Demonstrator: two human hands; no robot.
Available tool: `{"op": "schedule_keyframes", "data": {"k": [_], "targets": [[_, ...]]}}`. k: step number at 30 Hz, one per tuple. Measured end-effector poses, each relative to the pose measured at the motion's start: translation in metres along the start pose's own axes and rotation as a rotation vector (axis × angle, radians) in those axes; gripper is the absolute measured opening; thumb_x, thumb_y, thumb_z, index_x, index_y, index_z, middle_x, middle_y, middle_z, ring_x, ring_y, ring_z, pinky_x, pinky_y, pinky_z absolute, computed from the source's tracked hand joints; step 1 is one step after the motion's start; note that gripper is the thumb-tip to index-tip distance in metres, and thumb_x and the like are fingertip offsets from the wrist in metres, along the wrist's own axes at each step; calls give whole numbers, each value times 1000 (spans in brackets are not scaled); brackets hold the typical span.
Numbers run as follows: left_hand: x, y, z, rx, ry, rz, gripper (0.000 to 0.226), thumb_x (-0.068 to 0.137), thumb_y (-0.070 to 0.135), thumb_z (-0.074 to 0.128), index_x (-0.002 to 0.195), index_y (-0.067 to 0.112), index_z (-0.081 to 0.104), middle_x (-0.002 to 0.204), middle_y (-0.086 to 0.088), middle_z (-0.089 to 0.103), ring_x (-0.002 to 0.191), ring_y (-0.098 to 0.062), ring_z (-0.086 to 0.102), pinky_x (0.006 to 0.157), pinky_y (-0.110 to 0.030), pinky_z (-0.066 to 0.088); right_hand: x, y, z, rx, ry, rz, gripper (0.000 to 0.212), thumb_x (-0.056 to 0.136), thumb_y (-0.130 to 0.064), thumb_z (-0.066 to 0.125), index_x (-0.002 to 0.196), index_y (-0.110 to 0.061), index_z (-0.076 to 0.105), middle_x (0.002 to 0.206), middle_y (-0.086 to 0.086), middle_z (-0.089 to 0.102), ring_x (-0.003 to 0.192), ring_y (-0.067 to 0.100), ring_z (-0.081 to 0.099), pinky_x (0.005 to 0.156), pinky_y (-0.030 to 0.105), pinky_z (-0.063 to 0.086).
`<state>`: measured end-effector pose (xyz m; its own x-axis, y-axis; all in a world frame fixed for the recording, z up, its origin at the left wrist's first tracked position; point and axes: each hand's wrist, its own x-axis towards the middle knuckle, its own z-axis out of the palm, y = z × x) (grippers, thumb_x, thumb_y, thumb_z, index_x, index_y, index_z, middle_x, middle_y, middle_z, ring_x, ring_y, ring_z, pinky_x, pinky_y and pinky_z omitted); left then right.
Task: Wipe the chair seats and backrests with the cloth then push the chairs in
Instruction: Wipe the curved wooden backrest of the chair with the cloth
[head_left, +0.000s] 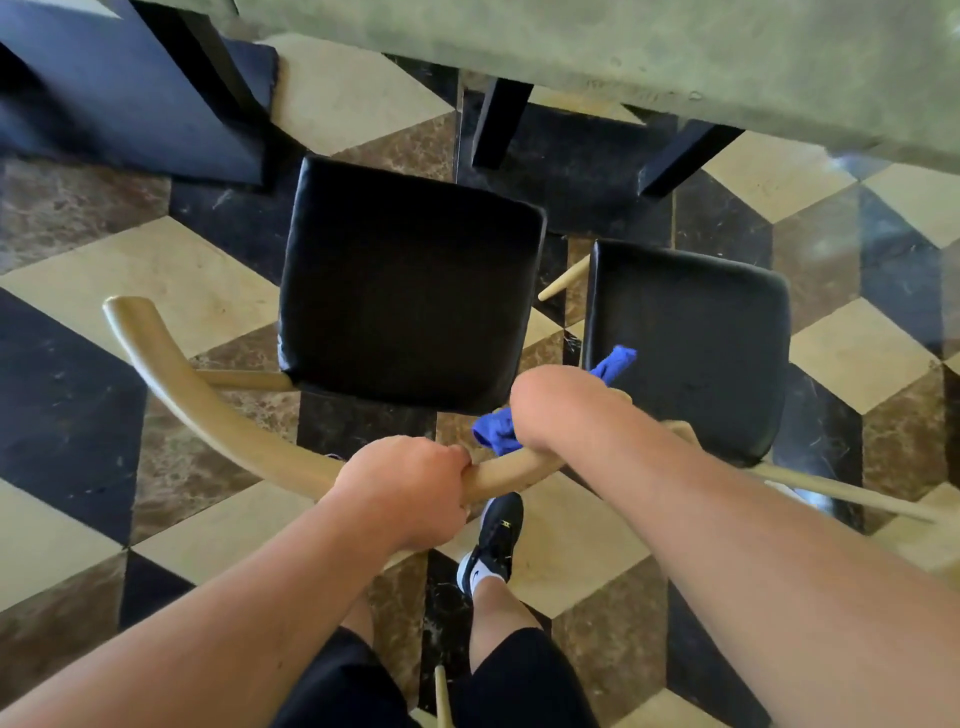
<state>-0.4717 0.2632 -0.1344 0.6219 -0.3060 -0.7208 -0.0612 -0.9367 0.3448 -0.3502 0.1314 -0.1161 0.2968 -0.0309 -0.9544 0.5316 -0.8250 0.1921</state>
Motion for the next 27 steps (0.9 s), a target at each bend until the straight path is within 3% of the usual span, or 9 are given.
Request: {"op": "schedule_keyframes", "data": {"k": [5,8,10,14,16,18,20,22,27], "targets": [[-5,0,-1,9,33,37,25,88,46,53,111,37,58,78,12,53,70,-16,54,58,-34,40,59,-3,13,-74,-108,-79,12,95,-12,57,84,-11,61,82,4,55,92,32,60,97,45,53],[-6,-1,-1,-26,53,56,22,88,42,54,109,36,56,76,11,49,68,-16,52,59,-35,40,97,-4,20,-15,-28,-131,16,96,-16,63,110,-10,68,89,4,61,86,28,55,71,32,51],[-6,-1,0,-40,83,61,19,86,39,56,103,35,53,75,10,49,63,-13,47,57,-33,36,121,-4,21,40,17,-127,24,92,-21,71,115,-15,70,92,5,64,82,27,57,61,28,46],[-6,-3,8,-57,150,71,18,77,35,56,95,32,55,68,8,48,55,-11,41,48,-30,24,170,-19,15,-47,-85,-146,22,95,-27,66,110,-11,72,107,9,70,95,32,66,93,43,56],[-4,-5,12,-61,163,79,18,76,35,54,94,32,56,66,8,50,55,-11,45,48,-29,27,185,-27,12,-62,-98,-159,21,98,-22,61,111,-8,70,108,10,65,96,32,64,93,40,54],[-3,-7,13,-45,166,79,25,76,40,53,98,32,60,67,8,50,56,-12,48,50,-29,30,183,-32,8,-81,-126,-146,18,96,-13,58,111,-6,66,106,10,59,90,31,60,83,37,49],[-3,-7,10,-14,143,71,30,78,44,53,104,34,63,69,9,50,58,-13,47,51,-30,30,167,-30,6,-105,-137,-147,10,94,-13,60,90,-4,61,94,8,62,76,28,58,75,36,47],[-5,-6,5,7,103,47,30,81,45,52,109,37,62,70,11,50,58,-11,46,53,-31,32,140,-22,4,-103,-99,-160,17,91,-14,62,75,-8,61,81,6,64,67,26,59,69,36,50],[-9,2,-11,33,18,-7,37,83,51,50,117,43,62,83,14,63,73,-11,60,65,-33,50,44,12,-8,-46,-66,-311,15,89,-17,63,74,-15,66,81,6,69,74,27,68,71,40,57]]}}
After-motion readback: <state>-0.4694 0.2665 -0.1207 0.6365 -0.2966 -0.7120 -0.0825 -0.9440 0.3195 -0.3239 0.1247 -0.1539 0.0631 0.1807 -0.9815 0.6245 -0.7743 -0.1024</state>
